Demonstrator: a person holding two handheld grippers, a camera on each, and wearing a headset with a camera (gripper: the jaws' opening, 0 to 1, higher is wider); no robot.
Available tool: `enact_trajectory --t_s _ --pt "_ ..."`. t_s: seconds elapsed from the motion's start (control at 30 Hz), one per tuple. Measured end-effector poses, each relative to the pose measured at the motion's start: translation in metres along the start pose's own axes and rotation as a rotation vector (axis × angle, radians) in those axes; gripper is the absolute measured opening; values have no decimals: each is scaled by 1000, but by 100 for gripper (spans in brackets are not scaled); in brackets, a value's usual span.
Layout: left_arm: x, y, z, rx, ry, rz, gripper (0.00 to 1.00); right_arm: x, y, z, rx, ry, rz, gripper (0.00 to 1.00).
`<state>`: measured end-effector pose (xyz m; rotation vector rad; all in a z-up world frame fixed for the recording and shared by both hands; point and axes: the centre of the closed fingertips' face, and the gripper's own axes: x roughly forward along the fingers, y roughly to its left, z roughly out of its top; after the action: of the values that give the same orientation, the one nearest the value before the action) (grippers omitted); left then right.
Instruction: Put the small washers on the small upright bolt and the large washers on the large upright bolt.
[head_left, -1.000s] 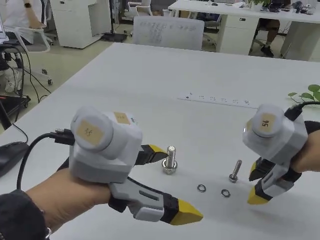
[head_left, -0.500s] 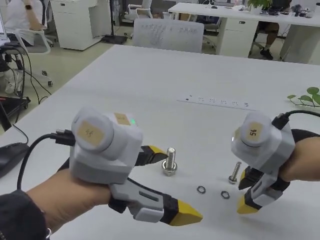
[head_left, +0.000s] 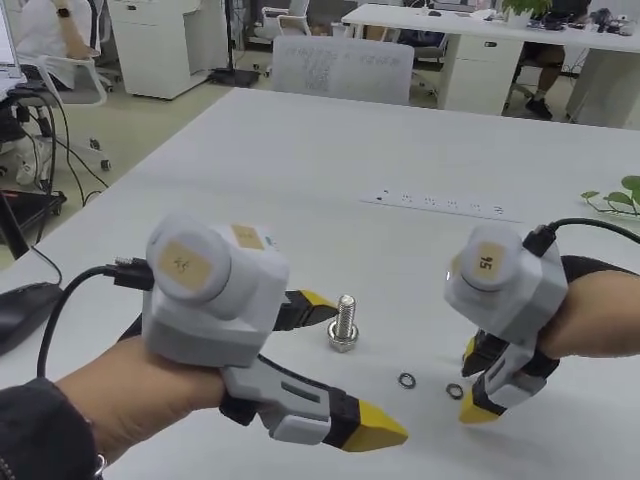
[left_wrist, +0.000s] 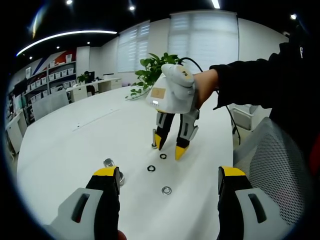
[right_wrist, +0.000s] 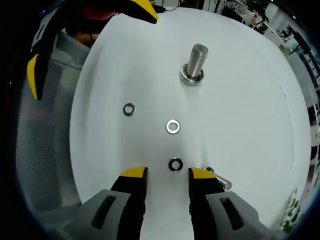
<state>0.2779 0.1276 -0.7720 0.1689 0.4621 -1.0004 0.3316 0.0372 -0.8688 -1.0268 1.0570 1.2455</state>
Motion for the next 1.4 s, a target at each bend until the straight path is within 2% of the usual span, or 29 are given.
enact_trajectory --t_s 0.4,1.4 --pt "1 1 -1 -4 3 2 81 0 -6 4 -16 6 -2 33" --pt "1 1 -2 -6 4 -2 80 7 -7 1 -24 23 11 29"
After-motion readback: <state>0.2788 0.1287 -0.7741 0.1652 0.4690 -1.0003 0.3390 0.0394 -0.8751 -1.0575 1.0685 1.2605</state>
